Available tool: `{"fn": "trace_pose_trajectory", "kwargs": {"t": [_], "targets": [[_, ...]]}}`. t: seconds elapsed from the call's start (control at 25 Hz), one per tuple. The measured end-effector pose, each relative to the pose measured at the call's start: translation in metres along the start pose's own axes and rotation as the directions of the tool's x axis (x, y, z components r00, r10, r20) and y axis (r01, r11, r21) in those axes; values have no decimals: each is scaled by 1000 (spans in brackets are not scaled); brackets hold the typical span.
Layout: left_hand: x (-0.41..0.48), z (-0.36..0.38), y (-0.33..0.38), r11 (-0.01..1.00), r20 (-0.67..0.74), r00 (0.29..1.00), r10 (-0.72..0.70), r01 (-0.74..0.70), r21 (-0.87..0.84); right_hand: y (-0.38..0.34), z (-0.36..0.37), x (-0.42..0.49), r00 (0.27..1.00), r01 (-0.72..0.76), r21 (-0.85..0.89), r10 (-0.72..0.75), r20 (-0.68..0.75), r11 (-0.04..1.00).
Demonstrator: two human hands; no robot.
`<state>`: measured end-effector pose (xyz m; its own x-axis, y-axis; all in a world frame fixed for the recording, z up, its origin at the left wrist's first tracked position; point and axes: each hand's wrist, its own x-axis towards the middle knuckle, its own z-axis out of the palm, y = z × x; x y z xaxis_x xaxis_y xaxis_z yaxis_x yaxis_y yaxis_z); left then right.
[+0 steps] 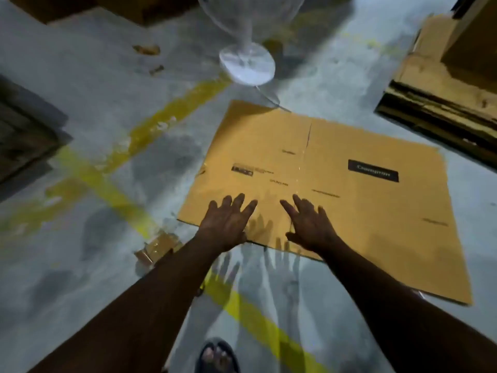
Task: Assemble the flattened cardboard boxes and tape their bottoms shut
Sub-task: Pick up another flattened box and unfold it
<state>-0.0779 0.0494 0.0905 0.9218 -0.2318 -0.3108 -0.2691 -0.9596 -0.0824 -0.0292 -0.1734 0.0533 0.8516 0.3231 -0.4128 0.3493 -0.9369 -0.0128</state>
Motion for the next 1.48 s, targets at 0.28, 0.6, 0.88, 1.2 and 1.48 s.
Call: {"fn": "trace_pose_trajectory", "kwargs": {"t": [0.28, 0.6, 0.88, 1.2, 1.48], "targets": [[62, 104, 61, 991, 96, 989, 112, -104, -87, 61, 110, 12, 991, 7, -54, 1, 135, 999], [94, 133, 65, 988, 125, 981, 150, -144, -54, 51, 145, 24, 985, 45, -98, -60, -163, 994], [107, 120, 73, 989, -62, 987, 149, -149, 4, 40, 135, 21, 972, -18, -93, -4, -235, 995], [109, 4, 51, 974, -161, 966, 201, -180, 136, 78, 46, -4, 876, -234, 142, 272, -398, 962], [40, -170, -2, 984, -290, 949, 126, -82, 160, 43, -120, -44, 771, -186, 185, 260, -581, 965]]}}
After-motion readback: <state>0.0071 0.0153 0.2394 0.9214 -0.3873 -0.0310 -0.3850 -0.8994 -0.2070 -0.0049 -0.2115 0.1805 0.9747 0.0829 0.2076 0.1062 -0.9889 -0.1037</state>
